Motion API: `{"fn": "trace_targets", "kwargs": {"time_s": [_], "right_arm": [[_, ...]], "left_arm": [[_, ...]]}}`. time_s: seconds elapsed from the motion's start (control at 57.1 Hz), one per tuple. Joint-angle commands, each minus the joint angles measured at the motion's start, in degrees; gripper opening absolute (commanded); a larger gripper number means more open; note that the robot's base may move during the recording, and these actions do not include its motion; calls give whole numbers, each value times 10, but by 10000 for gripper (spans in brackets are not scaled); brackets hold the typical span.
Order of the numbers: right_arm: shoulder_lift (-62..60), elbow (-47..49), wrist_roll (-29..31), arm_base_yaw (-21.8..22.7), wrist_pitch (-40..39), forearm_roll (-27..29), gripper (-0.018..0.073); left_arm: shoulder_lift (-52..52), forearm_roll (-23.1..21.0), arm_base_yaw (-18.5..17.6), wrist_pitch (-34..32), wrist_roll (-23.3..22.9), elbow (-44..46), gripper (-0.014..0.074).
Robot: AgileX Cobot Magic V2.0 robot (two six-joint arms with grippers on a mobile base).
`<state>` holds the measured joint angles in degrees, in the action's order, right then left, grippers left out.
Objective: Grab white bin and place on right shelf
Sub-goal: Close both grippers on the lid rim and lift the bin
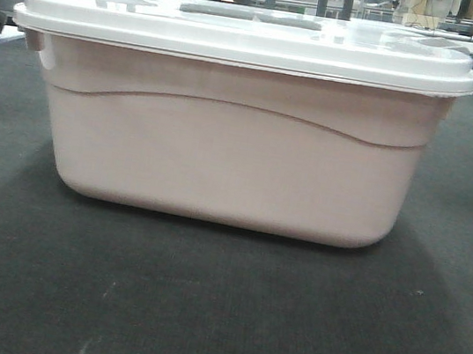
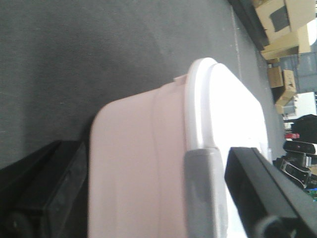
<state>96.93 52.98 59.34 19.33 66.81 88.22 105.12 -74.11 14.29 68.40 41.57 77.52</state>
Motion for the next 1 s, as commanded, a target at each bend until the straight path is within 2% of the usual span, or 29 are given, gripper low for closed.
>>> {"fn": "trace_targets", "kwargs": {"time_s": [0.0, 0.122, 0.28, 0.577, 0.682, 0.805, 0.98], "right_arm": [[-23, 9, 20, -28, 94, 85, 631], [-23, 10, 26, -51, 94, 104, 631], [-23, 10, 28, -58, 94, 124, 631], [-23, 10, 28, -79, 82, 124, 631], [-23, 10, 28, -86, 77, 125, 618], [-23, 10, 28, -86, 72, 125, 542], [-23, 10, 28, -86, 72, 125, 328]], "left_arm": [[-27, -52, -14, 84, 2, 14, 472], [-27, -56, -34, 84, -10, 14, 472], [-27, -56, -57, 84, -21, 14, 472], [-23, -60, -86, 84, -28, 14, 472], [-23, -73, -93, 84, -37, 14, 472], [-23, -73, -104, 84, -37, 14, 472], [-23, -73, -117, 84, -38, 14, 447]]}}
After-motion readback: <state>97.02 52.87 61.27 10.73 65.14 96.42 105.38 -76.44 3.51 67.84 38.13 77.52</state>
